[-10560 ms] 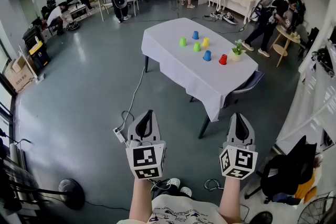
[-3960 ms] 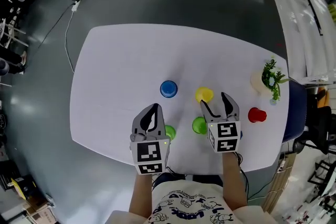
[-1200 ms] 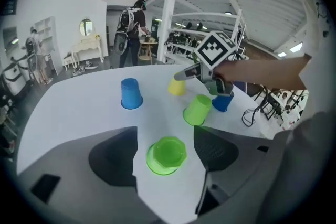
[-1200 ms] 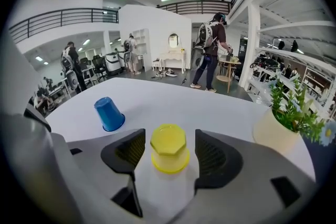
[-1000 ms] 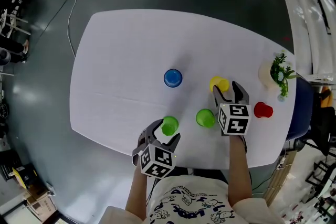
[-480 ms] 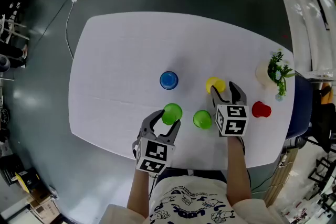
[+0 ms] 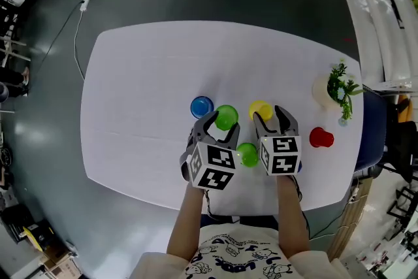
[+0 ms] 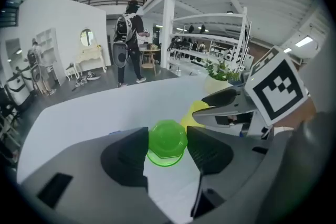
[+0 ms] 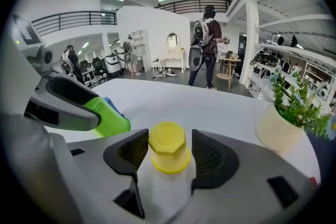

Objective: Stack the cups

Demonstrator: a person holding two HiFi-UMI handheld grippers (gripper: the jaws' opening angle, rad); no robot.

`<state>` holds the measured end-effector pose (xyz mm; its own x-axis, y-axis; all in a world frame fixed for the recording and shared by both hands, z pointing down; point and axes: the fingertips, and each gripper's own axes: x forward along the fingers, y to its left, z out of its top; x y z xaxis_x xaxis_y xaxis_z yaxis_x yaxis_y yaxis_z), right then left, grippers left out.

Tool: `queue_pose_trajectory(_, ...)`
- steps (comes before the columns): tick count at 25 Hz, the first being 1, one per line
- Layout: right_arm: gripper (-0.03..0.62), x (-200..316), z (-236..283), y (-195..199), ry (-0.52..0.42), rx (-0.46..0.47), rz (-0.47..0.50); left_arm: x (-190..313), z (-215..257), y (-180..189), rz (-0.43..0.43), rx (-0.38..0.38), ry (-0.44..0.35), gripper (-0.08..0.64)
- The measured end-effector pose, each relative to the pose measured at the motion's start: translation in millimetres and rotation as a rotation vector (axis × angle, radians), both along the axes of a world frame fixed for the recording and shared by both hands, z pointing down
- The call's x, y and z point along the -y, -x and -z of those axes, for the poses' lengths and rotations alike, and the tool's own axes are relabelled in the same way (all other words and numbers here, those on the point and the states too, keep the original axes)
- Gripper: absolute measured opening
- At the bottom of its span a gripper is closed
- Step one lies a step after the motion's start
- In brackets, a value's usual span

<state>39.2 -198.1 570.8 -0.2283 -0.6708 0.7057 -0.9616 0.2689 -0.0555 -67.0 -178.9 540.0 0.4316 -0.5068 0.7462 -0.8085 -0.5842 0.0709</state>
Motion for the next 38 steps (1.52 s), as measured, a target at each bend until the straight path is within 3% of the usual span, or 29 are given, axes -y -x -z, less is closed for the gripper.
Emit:
queue_pose_trajectory(7, 0.25, 6, -7, 4, 0.0, 0.0, 0.0, 14, -30, -7, 0.014, 0.018, 0.076, 0.239)
queue_pose_trajectory(32, 0.25, 3, -9, 28, -0.002, 0.049, 0.095, 38, -39, -15, 0.033, -0.001, 0.012, 0.244)
queue_pose_trajectory(38, 0.285, 3, -6, 27, -0.002, 0.084, 0.088, 39, -33, -15, 0.035, -0.008, -0.01, 0.258)
